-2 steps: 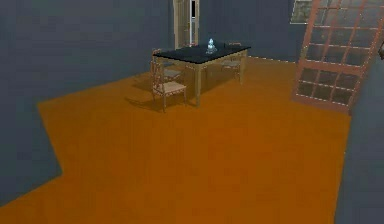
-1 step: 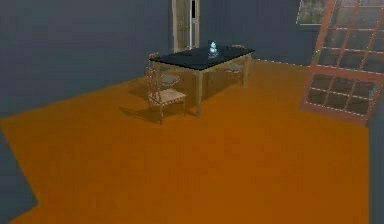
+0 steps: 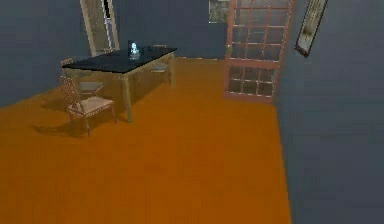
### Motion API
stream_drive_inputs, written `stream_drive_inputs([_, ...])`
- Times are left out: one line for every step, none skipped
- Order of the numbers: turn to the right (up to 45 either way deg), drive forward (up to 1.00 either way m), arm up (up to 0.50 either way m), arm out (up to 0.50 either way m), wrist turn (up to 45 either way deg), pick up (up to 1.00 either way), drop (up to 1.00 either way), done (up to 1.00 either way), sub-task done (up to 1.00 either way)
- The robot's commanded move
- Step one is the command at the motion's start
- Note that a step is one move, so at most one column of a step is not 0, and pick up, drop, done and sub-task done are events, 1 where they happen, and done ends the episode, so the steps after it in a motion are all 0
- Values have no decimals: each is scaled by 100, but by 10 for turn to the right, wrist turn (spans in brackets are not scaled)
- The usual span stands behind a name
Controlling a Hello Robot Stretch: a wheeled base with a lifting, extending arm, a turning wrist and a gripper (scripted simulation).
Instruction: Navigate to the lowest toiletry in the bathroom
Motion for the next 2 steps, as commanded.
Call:
stream_drive_inputs([0, 100, 0, 0, 0, 0, 0, 0, 0])
stream_drive_inputs([0, 100, 0, 0, 0, 0, 0, 0, 0])
